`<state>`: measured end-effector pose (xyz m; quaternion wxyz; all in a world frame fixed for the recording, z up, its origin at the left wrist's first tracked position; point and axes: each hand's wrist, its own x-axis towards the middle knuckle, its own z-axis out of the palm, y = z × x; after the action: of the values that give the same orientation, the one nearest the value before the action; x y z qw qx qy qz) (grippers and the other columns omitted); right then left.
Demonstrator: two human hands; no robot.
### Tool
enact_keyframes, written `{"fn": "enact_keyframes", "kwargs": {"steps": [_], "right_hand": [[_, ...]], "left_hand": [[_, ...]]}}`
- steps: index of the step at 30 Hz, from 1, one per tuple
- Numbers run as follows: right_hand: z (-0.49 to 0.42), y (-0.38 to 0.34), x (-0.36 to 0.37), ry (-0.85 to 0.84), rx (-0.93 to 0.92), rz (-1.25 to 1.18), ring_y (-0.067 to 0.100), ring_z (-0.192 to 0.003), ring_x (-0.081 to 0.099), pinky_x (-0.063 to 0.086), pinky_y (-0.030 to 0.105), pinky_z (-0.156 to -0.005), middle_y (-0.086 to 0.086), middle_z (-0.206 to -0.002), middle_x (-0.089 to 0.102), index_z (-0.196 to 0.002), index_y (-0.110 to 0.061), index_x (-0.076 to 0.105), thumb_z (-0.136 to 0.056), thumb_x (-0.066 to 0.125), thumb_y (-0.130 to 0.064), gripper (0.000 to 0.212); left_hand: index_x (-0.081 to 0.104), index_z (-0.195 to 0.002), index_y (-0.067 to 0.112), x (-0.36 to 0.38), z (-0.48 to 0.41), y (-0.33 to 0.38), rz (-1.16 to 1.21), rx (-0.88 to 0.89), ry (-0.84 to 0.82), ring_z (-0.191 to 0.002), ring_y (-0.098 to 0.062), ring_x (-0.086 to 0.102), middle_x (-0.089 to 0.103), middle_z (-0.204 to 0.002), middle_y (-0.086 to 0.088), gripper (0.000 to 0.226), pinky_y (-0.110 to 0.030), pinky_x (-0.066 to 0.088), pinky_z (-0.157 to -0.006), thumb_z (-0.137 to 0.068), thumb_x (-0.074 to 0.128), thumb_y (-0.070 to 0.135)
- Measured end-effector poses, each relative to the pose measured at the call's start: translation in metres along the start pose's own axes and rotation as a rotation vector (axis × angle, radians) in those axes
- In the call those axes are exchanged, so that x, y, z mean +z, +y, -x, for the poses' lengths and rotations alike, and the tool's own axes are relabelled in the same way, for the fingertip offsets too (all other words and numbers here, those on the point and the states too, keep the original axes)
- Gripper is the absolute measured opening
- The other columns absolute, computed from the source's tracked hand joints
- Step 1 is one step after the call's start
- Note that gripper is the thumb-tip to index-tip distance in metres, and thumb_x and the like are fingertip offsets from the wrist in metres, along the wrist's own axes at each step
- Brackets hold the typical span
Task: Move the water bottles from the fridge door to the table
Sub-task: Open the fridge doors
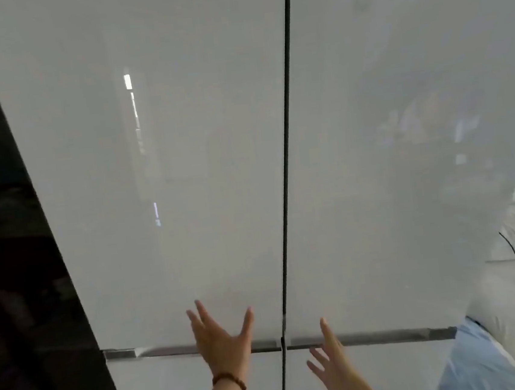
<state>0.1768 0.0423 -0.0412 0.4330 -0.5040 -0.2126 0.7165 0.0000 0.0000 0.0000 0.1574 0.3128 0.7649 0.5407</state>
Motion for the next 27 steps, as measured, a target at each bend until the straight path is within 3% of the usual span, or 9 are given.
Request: {"fn": "enact_keyframes", "kwargs": {"steps": [4, 7, 9, 10, 12, 15, 18, 21, 27], "right_hand": [[-0.036, -0.004, 0.012, 0.027, -0.008, -0.073, 0.027, -0.101, 0.058, 0.042, 0.043, -0.1, 0.013, -0.102, 0.055, -0.135, -0.007, 0.04, -0.08, 0.066, -0.042, 0.07], [-0.053, 0.001, 0.017, 0.024, -0.017, -0.089, 0.031, -0.102, 0.058, 0.042, 0.043, -0.101, 0.019, -0.109, 0.057, -0.136, -0.01, 0.036, -0.079, 0.067, -0.045, 0.074], [-0.06, 0.002, 0.021, -0.001, -0.004, -0.091, 0.025, -0.081, 0.055, 0.043, 0.041, -0.102, 0.016, -0.098, 0.055, -0.137, -0.011, 0.032, -0.07, 0.068, -0.054, 0.087], [-0.06, 0.003, 0.023, -0.02, 0.003, -0.085, 0.023, -0.081, 0.054, 0.042, 0.04, -0.103, 0.015, -0.1, 0.055, -0.137, -0.012, 0.032, -0.064, 0.067, -0.058, 0.092], [-0.065, 0.009, 0.024, -0.022, 0.008, -0.089, 0.023, -0.104, 0.055, 0.039, 0.04, -0.106, 0.016, -0.125, 0.051, -0.136, -0.015, 0.032, -0.06, 0.067, -0.062, 0.096], [-0.069, 0.015, 0.024, 0.033, -0.005, -0.064, 0.02, -0.096, 0.054, 0.044, 0.039, -0.101, 0.013, -0.107, 0.05, -0.133, -0.009, 0.037, -0.043, 0.074, -0.068, 0.113], [-0.069, 0.017, 0.024, 0.051, -0.003, -0.021, 0.022, -0.109, 0.048, 0.047, 0.037, -0.094, 0.007, -0.12, 0.043, -0.134, -0.018, 0.033, -0.038, 0.073, -0.072, 0.118], [-0.06, 0.013, 0.026, 0.081, 0.014, 0.008, 0.02, -0.103, 0.044, 0.045, 0.033, -0.085, 0.003, -0.109, 0.042, -0.133, -0.018, 0.034, -0.041, 0.071, -0.075, 0.115], [-0.015, 0.03, 0.012, 0.109, 0.011, 0.026, 0.019, -0.119, 0.043, 0.048, 0.037, -0.094, 0.002, -0.133, 0.035, -0.138, -0.014, 0.027, -0.037, 0.068, -0.077, 0.126]], "left_hand": [[-0.012, -0.147, 0.024, 0.039, -0.01, 0.023, -0.015, 0.081, -0.134, -0.145, -0.029, -0.001, -0.012, -0.157, -0.011, 0.121, -0.049, 0.01, -0.117, -0.06, 0.058, 0.071], [-0.024, -0.143, 0.023, 0.061, -0.011, 0.023, 0.011, 0.041, -0.137, -0.144, -0.031, -0.011, -0.023, -0.154, -0.014, 0.133, -0.045, 0.001, -0.115, -0.052, 0.058, 0.076], [-0.031, -0.139, 0.024, 0.071, -0.016, 0.025, 0.059, 0.004, -0.131, -0.142, -0.029, -0.022, -0.032, -0.151, -0.012, 0.141, -0.041, -0.008, -0.113, -0.047, 0.06, 0.079], [-0.034, -0.137, 0.024, 0.075, -0.018, 0.027, 0.084, -0.014, -0.14, -0.14, -0.028, -0.026, -0.035, -0.15, -0.01, 0.143, -0.04, -0.01, -0.112, -0.045, 0.061, 0.079], [-0.037, -0.135, 0.025, 0.079, -0.02, 0.029, 0.111, -0.035, -0.126, -0.139, -0.027, -0.03, -0.038, -0.148, -0.008, 0.146, -0.041, -0.012, -0.112, -0.043, 0.062, 0.08], [-0.038, -0.134, 0.026, 0.081, -0.022, 0.028, 0.125, -0.039, -0.128, -0.138, -0.027, -0.032, -0.04, -0.147, -0.007, 0.148, -0.041, -0.014, -0.11, -0.04, 0.06, 0.082], [-0.04, -0.133, 0.026, 0.081, -0.024, 0.027, 0.103, -0.04, -0.152, -0.136, -0.028, -0.034, -0.042, -0.146, -0.007, 0.149, -0.041, -0.015, -0.107, -0.038, 0.059, 0.085], [-0.042, -0.131, 0.027, 0.076, -0.025, 0.027, 0.05, -0.039, -0.19, -0.135, -0.029, -0.036, -0.043, -0.145, -0.006, 0.15, -0.048, -0.011, -0.111, -0.036, 0.057, 0.087], [-0.038, -0.135, 0.023, 0.052, -0.019, 0.034, -0.044, -0.049, -0.308, -0.139, -0.03, -0.029, -0.041, -0.146, -0.01, 0.153, -0.052, -0.003, -0.112, -0.033, 0.056, 0.087]]}}
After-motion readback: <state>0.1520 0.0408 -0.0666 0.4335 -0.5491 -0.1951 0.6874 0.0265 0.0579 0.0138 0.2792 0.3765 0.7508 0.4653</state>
